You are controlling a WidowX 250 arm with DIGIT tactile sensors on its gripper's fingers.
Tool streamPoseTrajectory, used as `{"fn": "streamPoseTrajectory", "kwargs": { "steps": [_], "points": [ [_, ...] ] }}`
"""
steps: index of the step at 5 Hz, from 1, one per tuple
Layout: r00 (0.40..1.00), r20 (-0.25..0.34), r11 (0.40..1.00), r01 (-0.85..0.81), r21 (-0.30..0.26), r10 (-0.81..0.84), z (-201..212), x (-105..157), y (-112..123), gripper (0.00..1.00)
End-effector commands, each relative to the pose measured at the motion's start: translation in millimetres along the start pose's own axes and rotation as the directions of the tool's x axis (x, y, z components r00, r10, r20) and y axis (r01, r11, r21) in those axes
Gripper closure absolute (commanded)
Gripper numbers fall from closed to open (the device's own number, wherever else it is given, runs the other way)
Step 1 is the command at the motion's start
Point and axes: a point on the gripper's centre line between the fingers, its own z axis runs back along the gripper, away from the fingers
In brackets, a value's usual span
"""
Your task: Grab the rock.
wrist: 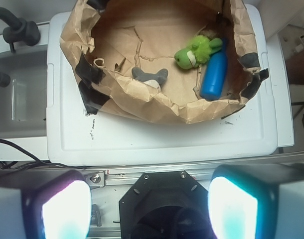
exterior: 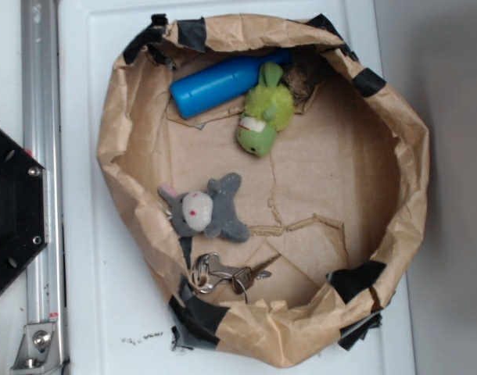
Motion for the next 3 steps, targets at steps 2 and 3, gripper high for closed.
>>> {"fn": "streamPoseTrajectory", "kwargs": {
  "steps": [2,3],
  "points": [
    [0.874,0.342,0.923,-0.382,0.045,0.345,-97.9,111.8,42.3,0.0],
    [0.859,0.338,0.899,-0.432,0.074,0.385,-116.3,135.6,56.6,0.0]
  ]
}}
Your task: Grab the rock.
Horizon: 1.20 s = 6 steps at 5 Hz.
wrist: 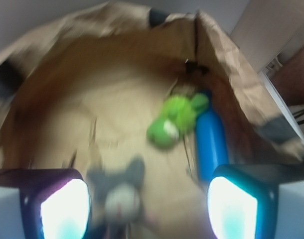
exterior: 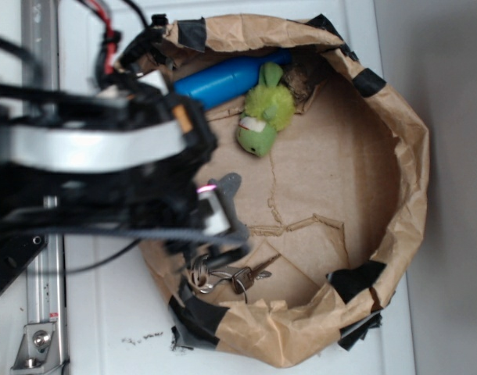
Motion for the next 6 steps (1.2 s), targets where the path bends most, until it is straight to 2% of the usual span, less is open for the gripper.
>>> {"fn": "streamPoseTrajectory", "kwargs": {
  "steps": [1,2,3,6],
  "points": [
    [0.993,-0.041,0.993,-0.109,0.042,0.111,-51.3,46.8,18.5,0.0],
    [0.986,-0.095,0.99,-0.131,0.06,0.136,-79.6,44.7,8.2,0.0],
    [0.982,-0.074,0.983,-0.167,0.075,0.172,-76.2,43.9,4.6,0.0],
    [0.982,-0.074,0.983,-0.167,0.075,0.172,-76.2,43.9,4.6,0.0]
  ]
}}
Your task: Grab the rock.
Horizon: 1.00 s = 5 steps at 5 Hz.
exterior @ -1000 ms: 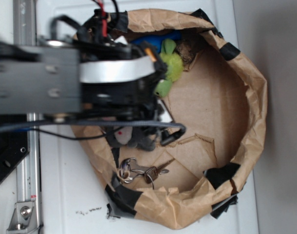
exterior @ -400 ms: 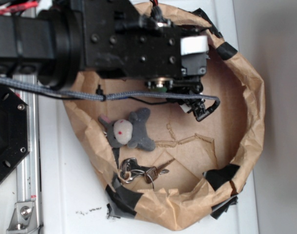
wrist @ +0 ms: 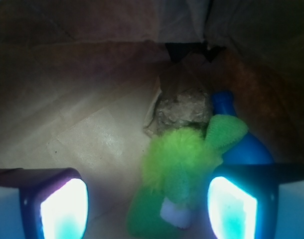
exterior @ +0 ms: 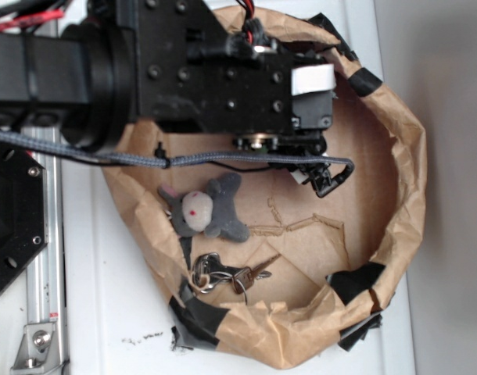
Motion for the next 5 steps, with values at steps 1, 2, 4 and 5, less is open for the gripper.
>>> {"fn": "streamPoseTrajectory", "kwargs": {
  "steps": [1,2,4,5],
  "points": [
    [0.999,0.052,1.0,-0.005,-0.031,0.007,14.9,15.0,-3.1,0.0],
    [0.995,0.09,0.998,0.046,-0.04,-0.042,0.7,34.3,17.1,0.0],
    [0.995,0.093,0.997,0.049,-0.057,-0.043,-10.5,50.7,28.1,0.0],
    [0.993,0.1,0.996,0.063,-0.056,-0.058,-11.3,51.6,27.0,0.0]
  ]
}}
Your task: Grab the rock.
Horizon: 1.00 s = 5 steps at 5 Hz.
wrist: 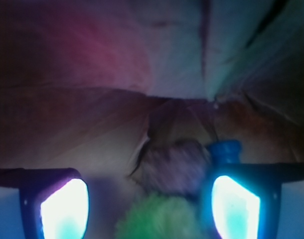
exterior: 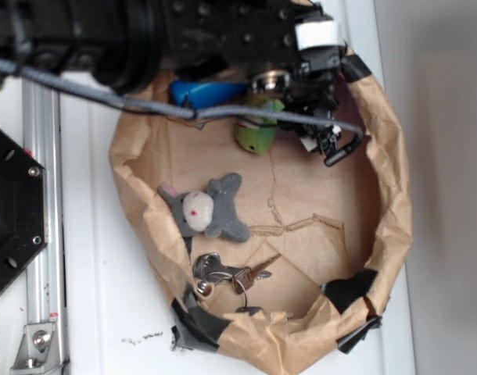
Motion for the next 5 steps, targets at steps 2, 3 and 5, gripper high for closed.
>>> {"fn": "streamPoseTrajectory", "kwargs": {
  "steps": [2,3,5],
  "points": [
    [0.988,0.091,0.992,0.119,0.04,-0.123,-1.2,16.3,-4.6,0.0],
    [0.982,0.069,0.984,0.169,0.062,-0.173,-13.5,9.4,-9.0,0.0],
    [0.98,0.02,0.979,0.196,0.065,-0.197,-23.4,-3.0,-11.4,1.0]
  ]
}}
